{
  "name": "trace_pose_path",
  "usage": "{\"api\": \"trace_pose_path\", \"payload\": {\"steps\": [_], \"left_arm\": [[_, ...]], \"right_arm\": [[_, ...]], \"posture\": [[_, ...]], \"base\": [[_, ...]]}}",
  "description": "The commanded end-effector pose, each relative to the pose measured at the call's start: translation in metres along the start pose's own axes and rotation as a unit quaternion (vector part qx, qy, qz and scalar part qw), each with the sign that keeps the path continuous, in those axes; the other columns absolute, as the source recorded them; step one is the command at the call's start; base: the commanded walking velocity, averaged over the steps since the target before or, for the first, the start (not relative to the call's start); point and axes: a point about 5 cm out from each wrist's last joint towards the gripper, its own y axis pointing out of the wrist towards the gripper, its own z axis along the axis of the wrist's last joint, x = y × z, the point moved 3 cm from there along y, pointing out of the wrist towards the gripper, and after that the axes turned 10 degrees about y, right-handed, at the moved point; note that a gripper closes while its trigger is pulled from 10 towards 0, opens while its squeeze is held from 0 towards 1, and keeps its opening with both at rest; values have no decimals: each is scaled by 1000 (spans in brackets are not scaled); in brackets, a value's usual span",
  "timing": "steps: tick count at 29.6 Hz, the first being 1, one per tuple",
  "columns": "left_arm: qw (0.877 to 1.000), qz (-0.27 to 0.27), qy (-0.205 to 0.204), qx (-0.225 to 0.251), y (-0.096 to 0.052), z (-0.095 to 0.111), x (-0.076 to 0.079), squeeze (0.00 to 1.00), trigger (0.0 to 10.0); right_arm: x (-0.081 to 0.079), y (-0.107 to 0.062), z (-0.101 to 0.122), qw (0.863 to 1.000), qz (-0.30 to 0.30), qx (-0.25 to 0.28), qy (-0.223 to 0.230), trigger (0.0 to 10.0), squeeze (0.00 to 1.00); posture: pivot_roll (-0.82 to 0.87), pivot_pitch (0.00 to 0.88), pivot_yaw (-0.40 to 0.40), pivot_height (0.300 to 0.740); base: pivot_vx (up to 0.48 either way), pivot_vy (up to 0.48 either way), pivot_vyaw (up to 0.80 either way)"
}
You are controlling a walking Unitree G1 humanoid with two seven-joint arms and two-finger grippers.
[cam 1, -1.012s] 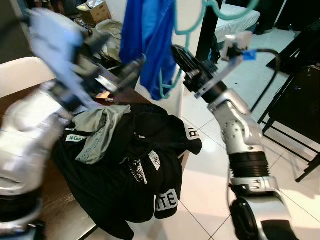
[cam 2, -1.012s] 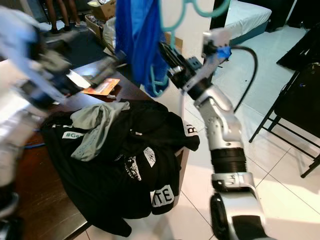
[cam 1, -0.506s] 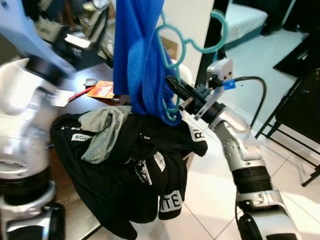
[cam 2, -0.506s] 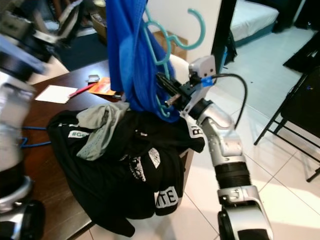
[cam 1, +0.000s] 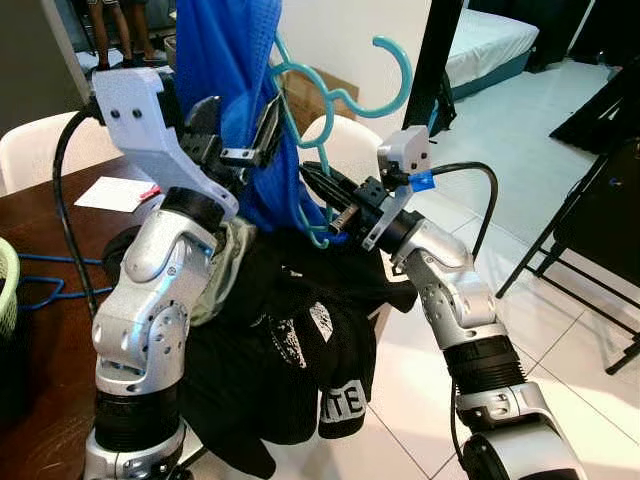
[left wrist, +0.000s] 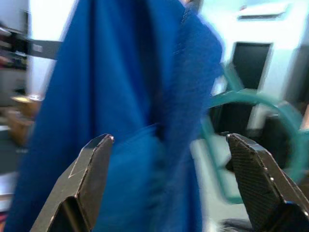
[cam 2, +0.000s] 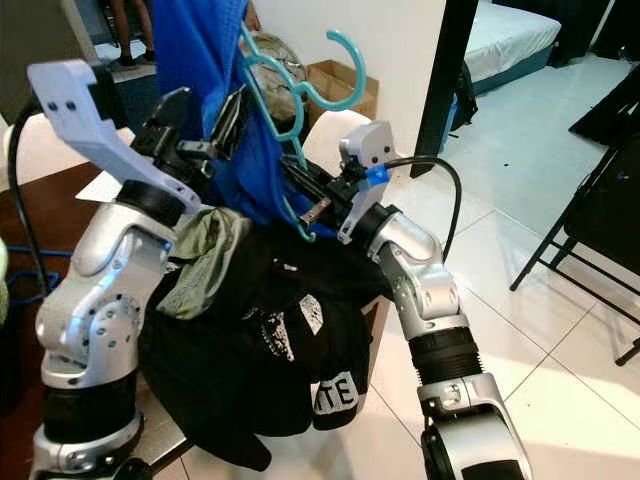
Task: Hang hanger
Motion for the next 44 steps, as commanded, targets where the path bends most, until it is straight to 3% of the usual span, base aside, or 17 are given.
{"api": "trace_pose_path", "payload": {"steps": [1, 6, 7, 8, 16, 29, 31, 33, 34, 36, 37, 38, 39, 41, 42, 44], "left_arm": [[1000, 9, 21, -3, -1, -2, -3, 0, 10000], [999, 25, 20, -5, -1, -3, -4, 0, 10000], [1000, 23, 21, -3, 0, -3, -3, 0, 6510], [1000, 19, 18, 0, 1, -3, -2, 0, 0], [1000, 11, 17, 6, 4, -3, 0, 0, 0], [997, -35, 70, 5, 11, -7, 8, 0, 0], [995, -77, 61, 24, 15, 5, 23, 0, 0], [995, -77, 61, 24, 15, 5, 23, 0, 0], [992, -112, 43, 37, 16, 15, 36, 0, 0], [992, -112, 43, 37, 16, 15, 36, 0, 0], [982, -181, 37, 49, 10, 24, 59, 0, 0], [982, -181, 37, 49, 10, 24, 59, 0, 0], [968, -242, 42, 54, 2, 28, 79, 0, 0], [968, -242, 42, 54, 2, 28, 79, 0, 0], [956, -284, 45, 54, -5, 29, 92, 0, 0], [956, -284, 45, 54, -5, 29, 92, 0, 0]], "right_arm": [[-5, 2, 8, 1000, 12, 18, -14, 10000, 0], [-5, 1, 10, 1000, 11, 23, -17, 10000, 0], [-6, 1, 11, 999, 12, 24, -17, 10000, 0], [-6, 1, 11, 999, 12, 25, -17, 10000, 0], [-7, 1, 12, 999, 13, 28, -16, 10000, 0], [-12, 0, 16, 999, 20, 34, -15, 10000, 0], [-9, 1, 10, 1000, 9, 16, -23, 10000, 0], [-9, 1, 10, 1000, 9, 16, -23, 10000, 0], [-7, 2, 6, 1000, -2, 5, -28, 10000, 0], [-7, 2, 6, 1000, -2, 5, -28, 10000, 0], [-2, 3, 2, 999, -16, -8, -32, 10000, 0], [-2, 3, 2, 999, -16, -8, -32, 10000, 0], [1, 4, -2, 999, -28, -21, -36, 10000, 0], [1, 4, -2, 999, -28, -21, -36, 10000, 0], [3, 4, -5, 998, -35, -31, -39, 10000, 0], [3, 4, -5, 998, -35, -31, -39, 10000, 0]], "posture": [[102, 74, -21, 740], [93, 73, -18, 740], [91, 72, -18, 740], [91, 72, -18, 740], [81, 71, -12, 740], [72, 74, -4, 740], [73, 75, -6, 740], [73, 75, -6, 740], [73, 75, -5, 740], [73, 75, -5, 740], [76, 73, -8, 740], [76, 73, -8, 740], [78, 72, -8, 740], [78, 72, -8, 740], [79, 70, -10, 740], [79, 70, -10, 740]], "base": [[0, 0, 0], [0, 0, 0], [0, 0, 0], [0, 0, 0], [0, 0, 0], [0, 0, 0], [0, 0, 0], [0, 0, 0], [0, 0, 0], [0, 0, 0], [0, 0, 0], [0, 0, 0], [0, 0, 0], [0, 0, 0], [0, 0, 0], [0, 0, 0]]}}
